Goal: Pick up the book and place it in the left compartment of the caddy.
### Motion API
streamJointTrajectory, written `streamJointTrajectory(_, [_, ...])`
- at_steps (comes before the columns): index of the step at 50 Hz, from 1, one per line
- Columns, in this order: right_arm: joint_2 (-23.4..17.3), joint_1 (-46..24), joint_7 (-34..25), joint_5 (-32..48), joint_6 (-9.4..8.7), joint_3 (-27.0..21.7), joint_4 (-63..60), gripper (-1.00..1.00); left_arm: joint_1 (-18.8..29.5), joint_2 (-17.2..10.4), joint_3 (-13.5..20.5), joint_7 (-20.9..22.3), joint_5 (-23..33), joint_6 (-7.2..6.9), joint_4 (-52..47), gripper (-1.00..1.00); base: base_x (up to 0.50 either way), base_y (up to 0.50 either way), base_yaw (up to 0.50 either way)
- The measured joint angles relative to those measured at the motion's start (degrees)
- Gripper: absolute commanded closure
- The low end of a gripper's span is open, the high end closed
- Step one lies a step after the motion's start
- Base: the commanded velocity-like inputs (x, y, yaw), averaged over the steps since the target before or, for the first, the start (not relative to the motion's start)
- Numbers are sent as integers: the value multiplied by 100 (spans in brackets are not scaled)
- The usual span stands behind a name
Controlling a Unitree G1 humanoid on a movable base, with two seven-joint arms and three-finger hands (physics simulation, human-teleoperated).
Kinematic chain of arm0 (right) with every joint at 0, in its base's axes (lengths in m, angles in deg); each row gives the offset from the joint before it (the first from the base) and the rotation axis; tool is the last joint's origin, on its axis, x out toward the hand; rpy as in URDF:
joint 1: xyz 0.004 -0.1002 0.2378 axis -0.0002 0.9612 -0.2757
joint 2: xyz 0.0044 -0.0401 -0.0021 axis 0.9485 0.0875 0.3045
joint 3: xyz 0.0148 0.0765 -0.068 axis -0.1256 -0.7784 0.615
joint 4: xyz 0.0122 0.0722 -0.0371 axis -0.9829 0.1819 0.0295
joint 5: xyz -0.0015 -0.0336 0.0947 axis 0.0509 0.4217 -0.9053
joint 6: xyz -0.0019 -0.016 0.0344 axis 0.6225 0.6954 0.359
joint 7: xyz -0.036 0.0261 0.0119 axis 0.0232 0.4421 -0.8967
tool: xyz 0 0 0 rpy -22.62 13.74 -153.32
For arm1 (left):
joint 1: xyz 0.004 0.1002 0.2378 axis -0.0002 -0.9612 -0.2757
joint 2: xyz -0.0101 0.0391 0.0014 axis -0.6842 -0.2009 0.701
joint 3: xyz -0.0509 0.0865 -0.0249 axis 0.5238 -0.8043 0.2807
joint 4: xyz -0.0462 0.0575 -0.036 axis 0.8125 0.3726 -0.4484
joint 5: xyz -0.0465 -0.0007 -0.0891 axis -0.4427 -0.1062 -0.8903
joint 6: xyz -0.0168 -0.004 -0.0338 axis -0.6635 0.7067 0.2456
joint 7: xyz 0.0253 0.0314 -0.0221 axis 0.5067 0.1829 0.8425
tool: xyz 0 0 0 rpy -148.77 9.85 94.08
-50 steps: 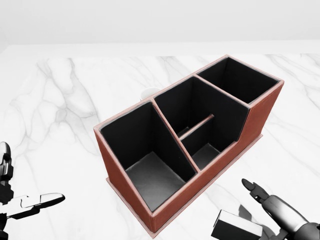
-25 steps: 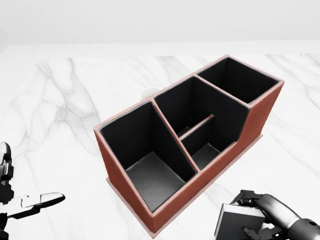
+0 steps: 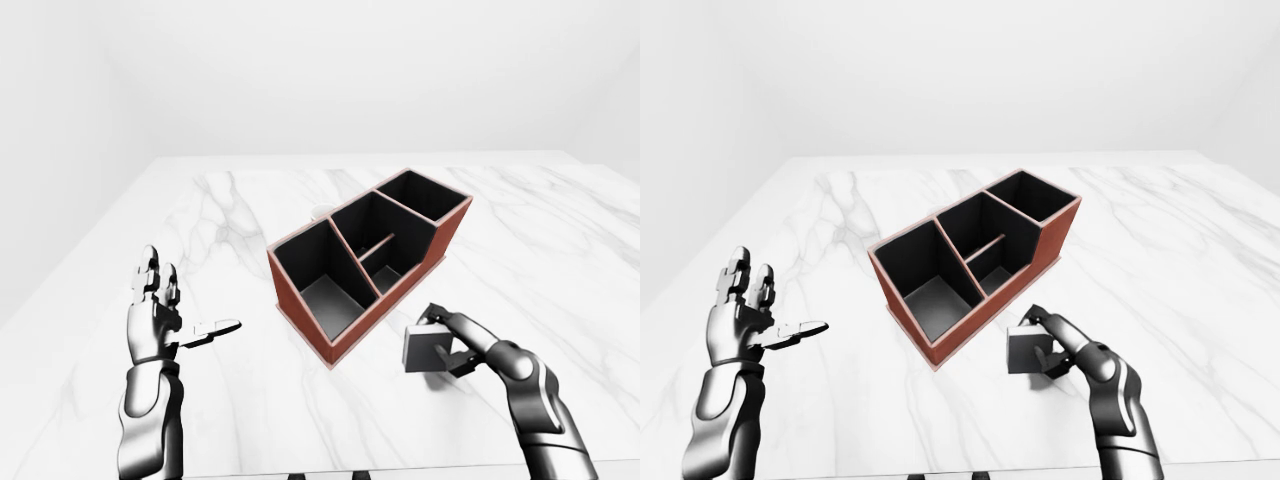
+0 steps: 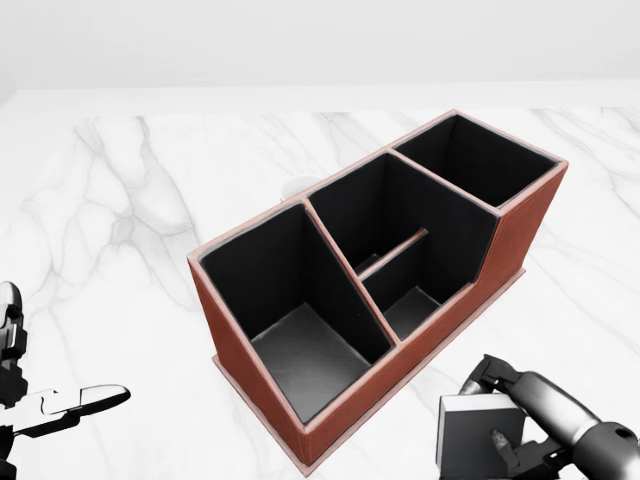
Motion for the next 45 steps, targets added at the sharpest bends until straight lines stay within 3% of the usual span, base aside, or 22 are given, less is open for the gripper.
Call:
streamJointTrajectory(21, [15, -3, 0, 981, 0, -194, -2074, 100, -36, 55, -46, 17, 25, -39, -99, -100, 0, 0, 0])
streamJointTrajectory(45, [-201, -757, 0, 1476, 0, -146, -2899, 100, -21, 53, -71, 12, 6, 26, -16, -100, 0, 0, 0])
